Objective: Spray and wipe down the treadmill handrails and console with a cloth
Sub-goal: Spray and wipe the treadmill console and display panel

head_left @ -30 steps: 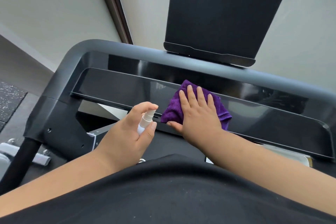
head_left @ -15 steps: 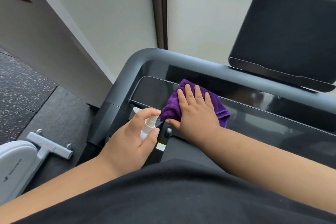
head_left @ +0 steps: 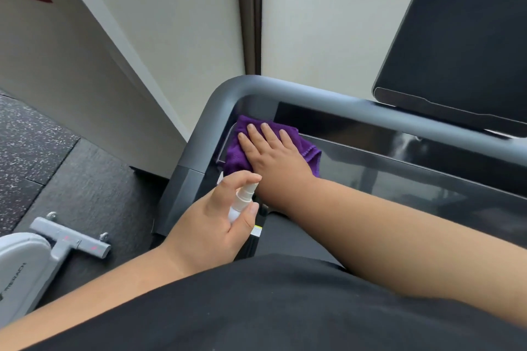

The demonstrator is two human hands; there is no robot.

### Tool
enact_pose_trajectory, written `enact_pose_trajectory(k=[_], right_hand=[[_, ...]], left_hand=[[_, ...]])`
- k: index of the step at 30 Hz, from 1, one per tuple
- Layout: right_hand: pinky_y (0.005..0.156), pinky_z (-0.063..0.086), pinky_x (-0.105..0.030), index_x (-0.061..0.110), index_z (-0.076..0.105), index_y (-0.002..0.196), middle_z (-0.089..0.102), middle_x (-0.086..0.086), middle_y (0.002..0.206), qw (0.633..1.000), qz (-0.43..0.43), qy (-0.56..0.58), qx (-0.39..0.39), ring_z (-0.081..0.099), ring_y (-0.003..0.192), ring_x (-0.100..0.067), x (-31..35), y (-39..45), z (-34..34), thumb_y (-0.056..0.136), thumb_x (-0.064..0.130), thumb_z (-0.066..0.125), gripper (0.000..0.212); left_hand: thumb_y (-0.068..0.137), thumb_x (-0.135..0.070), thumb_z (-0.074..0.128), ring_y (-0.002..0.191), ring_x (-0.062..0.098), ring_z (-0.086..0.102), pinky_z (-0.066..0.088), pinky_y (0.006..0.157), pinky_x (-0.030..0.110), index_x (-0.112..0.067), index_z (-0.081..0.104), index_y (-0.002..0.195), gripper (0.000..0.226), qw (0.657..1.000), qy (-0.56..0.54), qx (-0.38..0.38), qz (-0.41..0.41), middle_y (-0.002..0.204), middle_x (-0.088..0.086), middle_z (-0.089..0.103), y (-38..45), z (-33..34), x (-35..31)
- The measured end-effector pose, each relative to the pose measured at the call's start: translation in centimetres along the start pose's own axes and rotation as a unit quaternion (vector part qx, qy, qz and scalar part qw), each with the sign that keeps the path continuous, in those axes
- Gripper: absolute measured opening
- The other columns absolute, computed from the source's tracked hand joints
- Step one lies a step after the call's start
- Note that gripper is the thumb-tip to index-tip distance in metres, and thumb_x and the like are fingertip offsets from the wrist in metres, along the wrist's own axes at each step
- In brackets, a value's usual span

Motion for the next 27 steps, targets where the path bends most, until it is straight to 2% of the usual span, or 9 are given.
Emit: enact_pose_trajectory(k=[3, 7, 13, 17, 19, 20, 22, 25, 27], right_hand=[[0.124, 0.001, -0.050, 0.021, -0.001, 0.160, -0.003, -0.004, 0.168, 1.000, 0.015, 0.018, -0.008, -0.004, 0.154, -0.028, -1.4, -3.3, 1.0, 0.096, 0.065, 0.033, 0.085], [0.123, 0.002, -0.050, 0.021, 0.004, 0.160, 0.003, -0.005, 0.168, 1.000, 0.016, 0.008, -0.014, 0.001, 0.154, -0.029, -1.9, -5.4, 1.7, 0.094, 0.065, 0.043, 0.088], [0.123, 0.002, -0.050, 0.020, -0.003, 0.160, -0.006, -0.006, 0.168, 1.000, 0.015, 0.013, -0.003, -0.007, 0.154, -0.029, -0.5, -0.2, -0.3, 0.095, 0.064, 0.022, 0.082], [0.124, 0.002, -0.049, 0.020, 0.001, 0.160, -0.003, -0.005, 0.168, 0.999, 0.020, 0.038, 0.001, -0.006, 0.154, -0.028, 0.2, 1.8, -0.9, 0.088, 0.061, 0.010, 0.084], [0.124, 0.003, -0.048, 0.023, 0.004, 0.160, 0.000, -0.002, 0.168, 0.999, 0.019, 0.035, -0.011, -0.003, 0.154, -0.025, -0.1, 0.9, -0.7, 0.095, 0.066, 0.023, 0.080], [0.124, 0.004, -0.047, 0.024, 0.006, 0.160, 0.002, -0.001, 0.168, 0.999, 0.014, 0.032, -0.014, -0.001, 0.154, -0.024, -0.4, 0.0, -0.3, 0.096, 0.067, 0.029, 0.081], [0.123, 0.009, -0.048, 0.025, 0.015, 0.159, 0.012, -0.001, 0.167, 0.999, 0.004, 0.027, -0.038, 0.010, 0.154, -0.025, -1.1, -2.4, 0.4, 0.093, 0.067, 0.038, 0.082], [0.114, 0.031, -0.051, 0.022, 0.045, 0.149, 0.044, -0.004, 0.154, 0.992, -0.003, 0.014, -0.122, 0.042, 0.142, -0.029, -2.7, -6.9, 0.7, 0.082, 0.059, 0.056, 0.077], [0.108, 0.039, -0.051, 0.022, 0.056, 0.141, 0.054, -0.003, 0.146, 0.989, -0.002, 0.011, -0.148, 0.052, 0.134, -0.028, -4.1, -9.1, 1.1, 0.076, 0.052, 0.071, 0.074]], left_hand=[[0.089, -0.043, 0.044, 0.072, 0.017, 0.061, 0.049, 0.067, 0.035, -0.044, 0.035, 0.127, 0.039, 1.000, -0.012, -0.009, 0.016, 0.089, -0.018, 0.059, 0.4, -0.3, -0.1], [0.091, -0.043, 0.044, 0.076, 0.021, 0.062, 0.051, 0.068, 0.041, -0.043, 0.035, 0.128, 0.038, 1.000, -0.018, -0.009, 0.022, 0.094, -0.014, 0.060, 0.4, -0.6, 0.1], [0.089, -0.046, 0.043, 0.072, 0.016, 0.061, 0.049, 0.067, 0.036, -0.052, 0.034, 0.124, 0.037, 1.000, -0.006, -0.015, 0.002, 0.088, -0.014, 0.060, -0.1, -0.8, 0.7], [0.087, -0.052, 0.039, 0.076, 0.012, 0.056, 0.044, 0.063, 0.021, -0.051, 0.031, 0.125, 0.039, 0.998, 0.020, -0.052, -0.040, 0.084, -0.014, 0.060, -0.1, -1.7, 1.6], [0.089, -0.050, 0.040, 0.075, 0.009, 0.060, 0.048, 0.068, 0.027, -0.052, 0.029, 0.126, 0.039, 0.997, 0.020, -0.054, -0.060, 0.084, -0.014, 0.061, 0.1, -1.9, 2.1], [0.089, -0.051, 0.039, 0.077, 0.011, 0.063, 0.051, 0.071, 0.034, -0.053, 0.029, 0.126, 0.039, 0.996, 0.018, -0.049, -0.067, 0.086, -0.012, 0.062, 0.2, -1.9, 2.3], [0.088, -0.055, 0.036, 0.077, 0.014, 0.064, 0.052, 0.073, 0.038, -0.055, 0.028, 0.127, 0.040, 0.997, 0.014, -0.034, -0.068, 0.088, -0.009, 0.063, 0.4, -1.6, 2.4], [0.092, -0.049, 0.035, 0.068, 0.004, 0.057, 0.043, 0.063, 0.026, -0.057, 0.025, 0.126, 0.036, 0.999, 0.016, -0.013, -0.050, 0.076, -0.011, 0.056, 0.8, -0.9, 1.9], [0.093, -0.045, 0.037, 0.067, 0.001, 0.053, 0.036, 0.060, 0.019, -0.058, 0.024, 0.126, 0.038, 0.998, 0.020, -0.009, -0.057, 0.072, -0.015, 0.050, 1.2, -0.8, 1.8]])
Point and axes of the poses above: each hand's wrist, its own y-axis towards the middle knuckle, its own z-axis out of the palm, x = y × z, the point moved 10 cm from there along y, towards the middle knuckle
